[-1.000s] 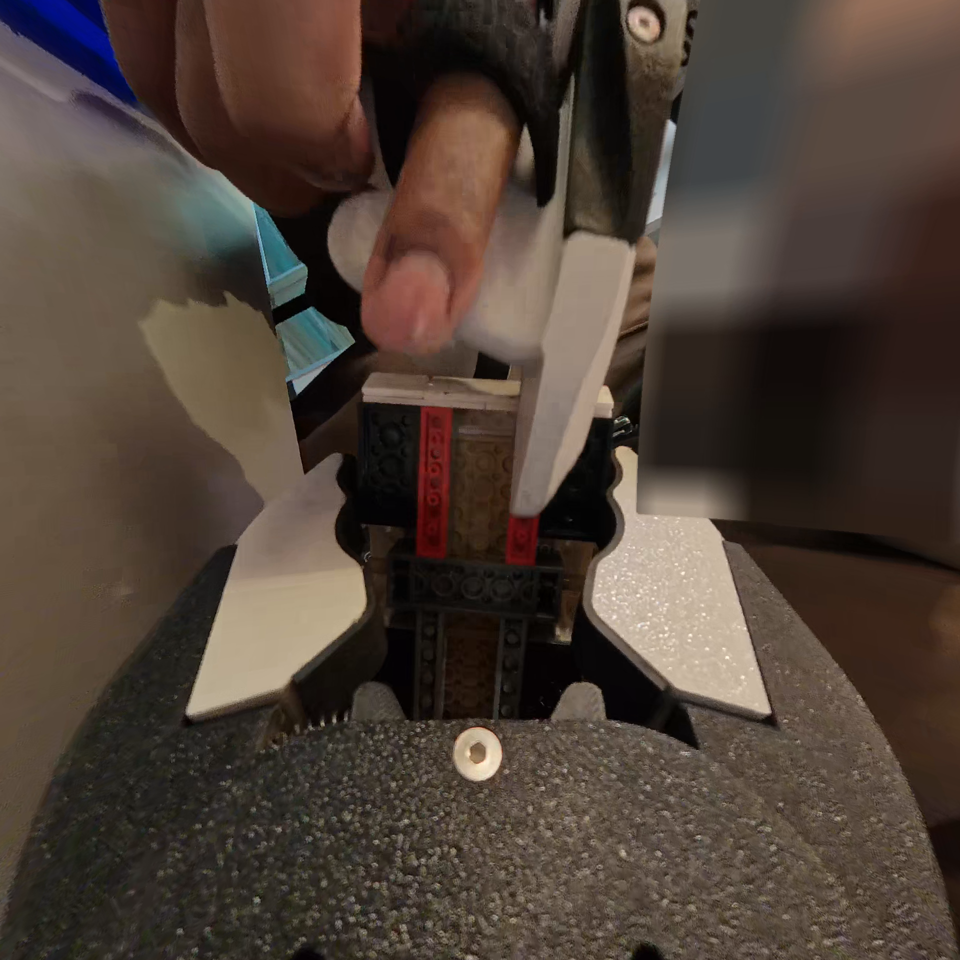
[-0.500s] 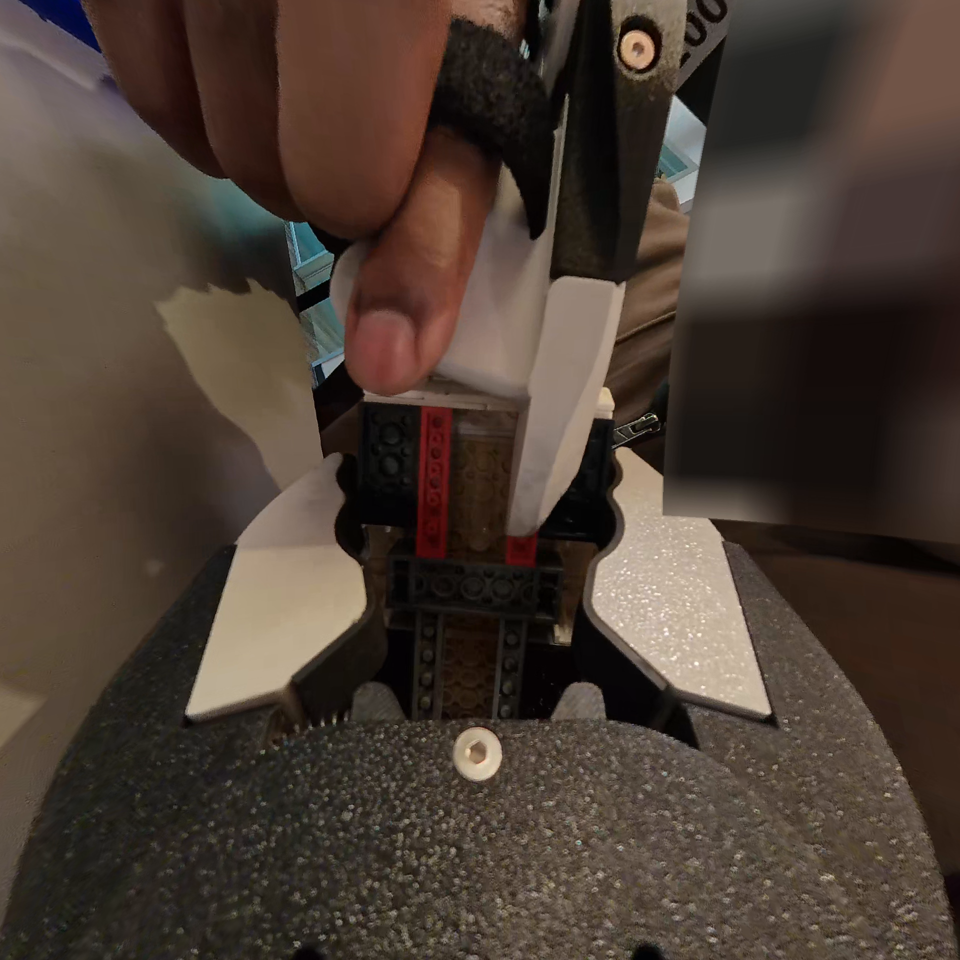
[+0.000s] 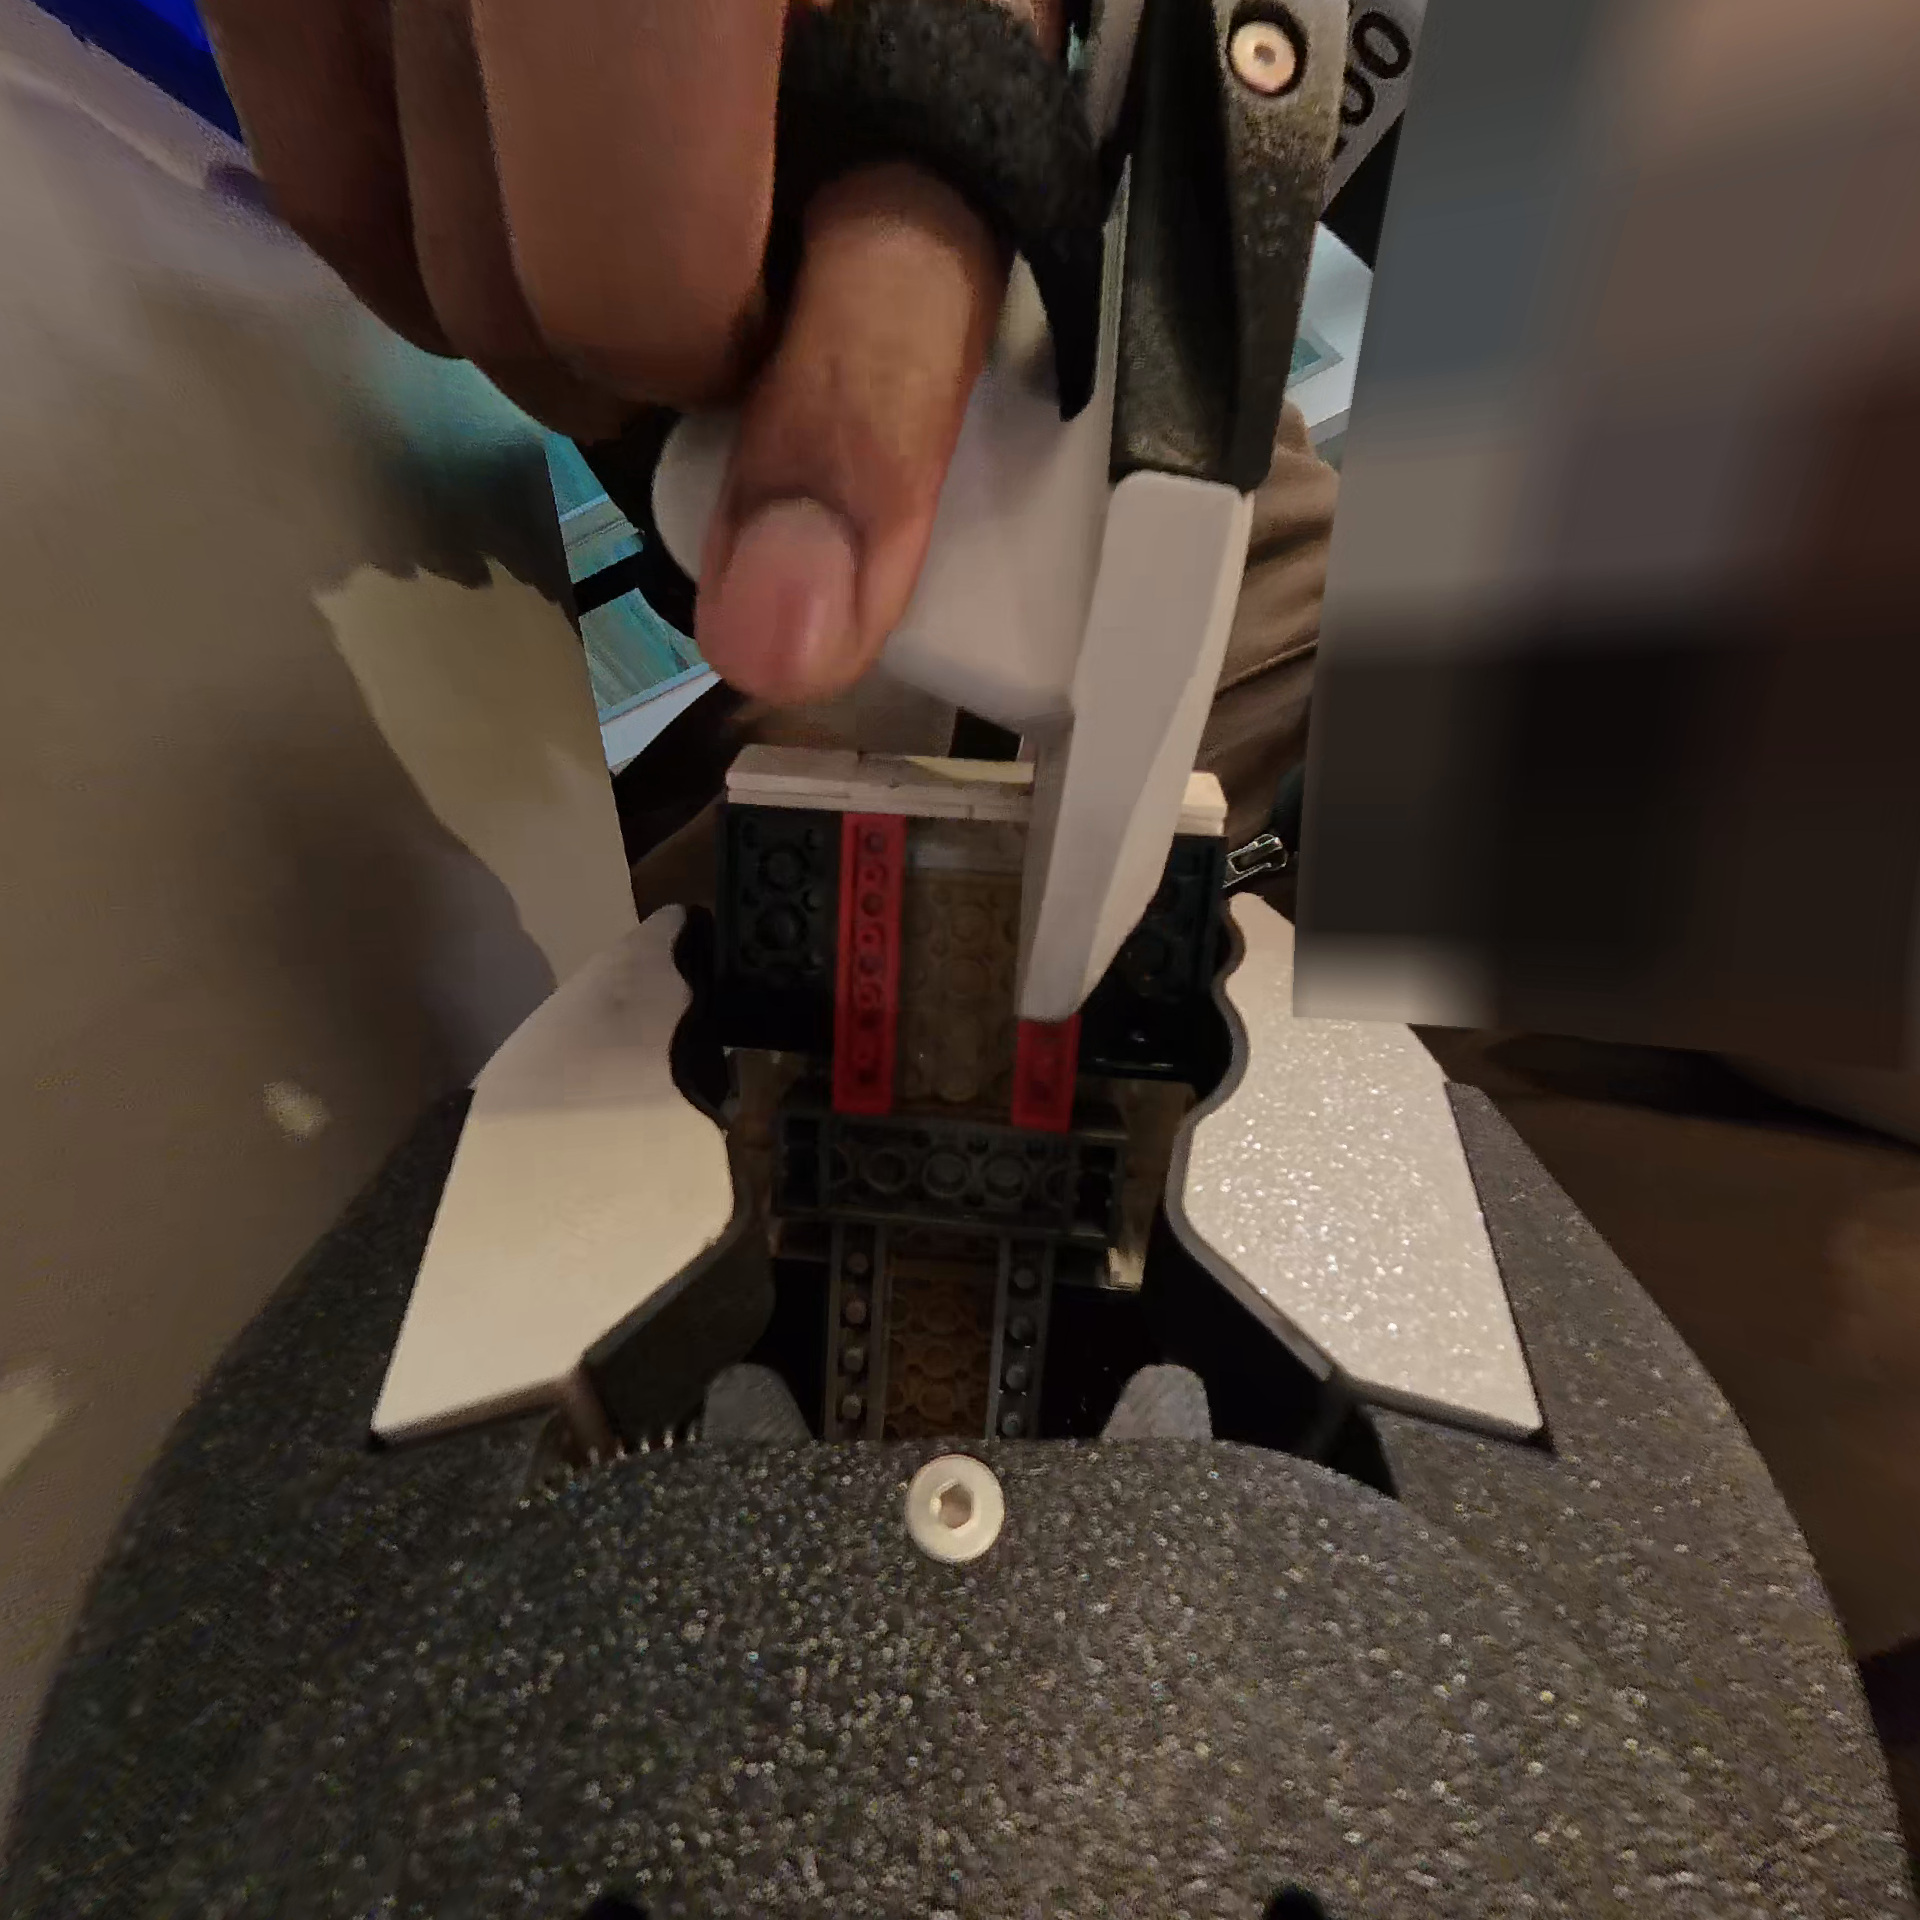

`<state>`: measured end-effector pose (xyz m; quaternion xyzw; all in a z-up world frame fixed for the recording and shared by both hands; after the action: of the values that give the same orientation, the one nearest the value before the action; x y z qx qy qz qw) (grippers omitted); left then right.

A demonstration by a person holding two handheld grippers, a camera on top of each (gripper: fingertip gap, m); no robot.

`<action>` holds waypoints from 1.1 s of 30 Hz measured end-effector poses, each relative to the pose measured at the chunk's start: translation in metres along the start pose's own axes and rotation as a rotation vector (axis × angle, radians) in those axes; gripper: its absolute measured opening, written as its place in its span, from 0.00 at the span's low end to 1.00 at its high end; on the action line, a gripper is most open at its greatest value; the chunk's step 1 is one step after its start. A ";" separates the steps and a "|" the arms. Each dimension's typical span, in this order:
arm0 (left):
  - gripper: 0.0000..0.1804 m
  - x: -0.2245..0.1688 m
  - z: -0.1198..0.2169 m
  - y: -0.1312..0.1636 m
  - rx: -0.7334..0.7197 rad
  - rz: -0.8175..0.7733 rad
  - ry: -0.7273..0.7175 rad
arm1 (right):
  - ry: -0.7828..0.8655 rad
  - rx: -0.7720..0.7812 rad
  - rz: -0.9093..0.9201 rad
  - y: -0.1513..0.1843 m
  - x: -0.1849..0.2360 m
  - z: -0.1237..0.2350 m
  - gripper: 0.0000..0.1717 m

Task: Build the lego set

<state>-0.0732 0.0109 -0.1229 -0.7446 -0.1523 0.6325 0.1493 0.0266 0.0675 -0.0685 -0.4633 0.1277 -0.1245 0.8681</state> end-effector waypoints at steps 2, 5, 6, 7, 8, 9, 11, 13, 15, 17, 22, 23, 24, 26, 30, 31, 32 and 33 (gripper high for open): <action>0.50 0.001 0.001 0.000 -0.009 0.008 0.002 | 0.024 0.004 -0.012 0.001 0.000 0.002 0.59; 0.50 0.002 0.001 -0.002 -0.012 0.014 0.000 | 0.040 0.006 -0.019 0.004 0.001 0.004 0.59; 0.50 0.002 0.001 -0.002 -0.014 0.016 0.003 | 0.043 0.008 -0.020 0.004 0.001 0.004 0.58; 0.50 0.003 0.001 -0.003 -0.019 0.019 0.007 | 0.049 0.013 -0.018 0.006 0.000 0.005 0.58; 0.50 0.004 0.002 -0.004 -0.024 0.021 0.010 | 0.057 0.020 -0.016 0.007 -0.001 0.005 0.58; 0.50 0.004 0.003 -0.005 -0.032 0.021 0.013 | 0.064 0.023 -0.015 0.008 -0.002 0.007 0.58; 0.50 0.004 0.006 -0.007 -0.050 0.016 0.019 | 0.075 0.019 -0.022 0.009 -0.005 0.010 0.57; 0.50 0.004 0.008 -0.008 -0.062 0.012 0.026 | 0.080 0.028 -0.032 0.011 -0.007 0.012 0.56; 0.50 0.003 0.007 -0.009 -0.060 0.007 0.030 | 0.060 0.036 -0.042 0.012 -0.009 0.011 0.57; 0.50 0.003 0.005 -0.010 -0.047 0.003 0.028 | 0.023 0.035 -0.040 0.012 -0.009 0.009 0.59; 0.50 0.002 0.002 -0.012 -0.047 -0.012 0.026 | -0.024 0.033 -0.017 0.010 -0.009 0.007 0.57; 0.50 0.002 0.003 -0.013 -0.054 -0.007 0.023 | -0.021 0.037 -0.019 0.011 -0.011 0.008 0.57; 0.50 0.002 0.003 -0.014 -0.059 -0.006 0.022 | -0.021 0.038 -0.022 0.011 -0.011 0.009 0.57; 0.50 0.002 0.004 -0.014 -0.060 -0.005 0.026 | -0.021 0.041 -0.027 0.011 -0.012 0.009 0.57; 0.50 0.004 0.003 -0.014 -0.075 0.010 0.043 | -0.033 0.060 -0.046 0.011 -0.012 0.009 0.57; 0.50 0.005 0.004 -0.014 -0.081 0.014 0.046 | -0.037 0.066 -0.051 0.011 -0.013 0.010 0.57; 0.50 0.006 0.005 -0.014 -0.087 0.018 0.050 | -0.043 0.071 -0.056 0.012 -0.015 0.010 0.56; 0.50 0.006 0.006 -0.014 -0.093 0.020 0.057 | -0.052 0.072 -0.062 0.012 -0.017 0.010 0.56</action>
<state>-0.0790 0.0268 -0.1234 -0.7699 -0.1697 0.6048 0.1126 0.0153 0.0875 -0.0716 -0.4384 0.0859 -0.1439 0.8830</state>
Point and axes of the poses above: each gripper's, where its closed fingertips meet, z back along the fingers, y out of its underside, x = y × z across the jaws, the point moved 9 cm from there along z, back along the fingers, and after that the axes turned 2 degrees about -z, right-handed, at the moved point
